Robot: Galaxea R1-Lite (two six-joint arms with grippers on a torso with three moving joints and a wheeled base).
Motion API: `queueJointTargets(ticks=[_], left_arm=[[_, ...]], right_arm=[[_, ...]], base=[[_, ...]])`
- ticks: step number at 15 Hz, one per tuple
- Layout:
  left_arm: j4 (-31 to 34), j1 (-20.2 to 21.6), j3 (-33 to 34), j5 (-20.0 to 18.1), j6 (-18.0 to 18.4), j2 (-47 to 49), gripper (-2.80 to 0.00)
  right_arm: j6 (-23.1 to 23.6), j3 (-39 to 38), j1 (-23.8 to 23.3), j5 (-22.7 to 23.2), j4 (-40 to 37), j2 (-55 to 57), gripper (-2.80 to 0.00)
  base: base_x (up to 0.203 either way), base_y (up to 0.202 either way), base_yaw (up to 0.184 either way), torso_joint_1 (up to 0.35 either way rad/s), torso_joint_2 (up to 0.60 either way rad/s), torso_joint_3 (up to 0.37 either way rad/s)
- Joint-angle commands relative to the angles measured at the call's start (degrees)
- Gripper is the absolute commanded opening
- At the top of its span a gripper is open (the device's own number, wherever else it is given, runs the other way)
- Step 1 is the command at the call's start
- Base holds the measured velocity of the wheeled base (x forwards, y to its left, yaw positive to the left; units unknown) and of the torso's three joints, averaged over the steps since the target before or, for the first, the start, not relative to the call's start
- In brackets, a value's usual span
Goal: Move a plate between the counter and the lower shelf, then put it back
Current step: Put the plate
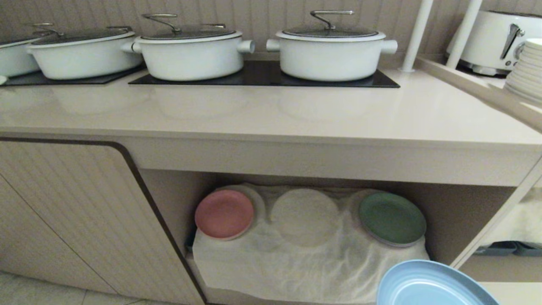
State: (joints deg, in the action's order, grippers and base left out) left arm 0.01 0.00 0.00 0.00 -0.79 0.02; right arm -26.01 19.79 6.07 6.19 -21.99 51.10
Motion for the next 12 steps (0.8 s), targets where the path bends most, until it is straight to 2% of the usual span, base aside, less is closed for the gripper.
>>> queueJointTargets(ticks=[1, 12], left_arm=[[0.0, 0.0, 0.0, 0.0, 0.0, 0.0, -2.8], [0.0, 0.0, 0.0, 0.0, 0.0, 0.0, -2.8]], right_arm=[[-0.2, -0.1, 0.4, 0.0, -0.2, 0.1, -2.8], [-0.3, -0.2, 0.9, 0.1, 0.0, 0.5, -2.8]], base=[[0.0, 0.0, 0.0, 0.193, -0.48, -0.286], [0.0, 0.0, 0.0, 0.227, -0.51, -0.284]])
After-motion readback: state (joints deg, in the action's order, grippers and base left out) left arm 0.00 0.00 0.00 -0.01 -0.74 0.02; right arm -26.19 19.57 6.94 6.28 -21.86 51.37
